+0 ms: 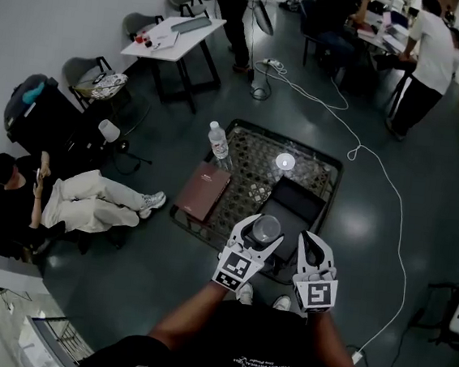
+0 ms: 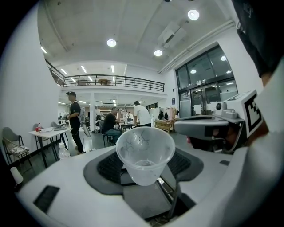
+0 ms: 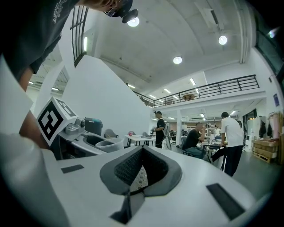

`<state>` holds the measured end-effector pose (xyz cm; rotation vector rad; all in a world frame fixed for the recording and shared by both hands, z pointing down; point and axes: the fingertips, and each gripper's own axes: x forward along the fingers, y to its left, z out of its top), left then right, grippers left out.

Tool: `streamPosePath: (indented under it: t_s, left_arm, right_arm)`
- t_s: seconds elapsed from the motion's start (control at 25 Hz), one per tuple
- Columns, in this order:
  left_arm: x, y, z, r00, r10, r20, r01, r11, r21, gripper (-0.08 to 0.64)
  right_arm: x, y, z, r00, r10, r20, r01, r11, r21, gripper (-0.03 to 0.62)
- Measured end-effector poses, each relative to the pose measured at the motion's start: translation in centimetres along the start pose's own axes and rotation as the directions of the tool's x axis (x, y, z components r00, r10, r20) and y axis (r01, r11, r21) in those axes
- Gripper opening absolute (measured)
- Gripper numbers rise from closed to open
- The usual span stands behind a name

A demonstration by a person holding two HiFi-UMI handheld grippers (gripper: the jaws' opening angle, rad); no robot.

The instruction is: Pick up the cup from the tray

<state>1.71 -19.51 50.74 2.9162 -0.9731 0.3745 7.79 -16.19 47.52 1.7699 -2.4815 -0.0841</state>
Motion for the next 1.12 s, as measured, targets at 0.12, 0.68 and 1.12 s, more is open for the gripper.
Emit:
streamPosePath:
  t_s: [0.12,0.68,1.12]
  left_arm:
    - [0.1,-0.9,0.4,1.000,0.015,-0.001,-0.015,1.000,-0.005,0.302]
    - [0.0,-2.5,0.8,0.998,0.061,-0.007,-0.061,0.998,-0.018,0.302]
    - [0.3,-3.3,0.6,0.998,0.064,-0.014,-0.064,0.998,-0.014,0.302]
  right_arm:
    - [-0.5,-0.6,0.5,1.000,0.011,0.002,-0.011,1.000,-0.020,0.008]
    - [-1.8,-1.1,1.5,0.998,0.056,0.027,-0.055,0.998,-0.021,0.008]
    - [-2.3,-1.6,0.8,0.997,0.069,0.029,-0.068,0.997,-0.028,0.008]
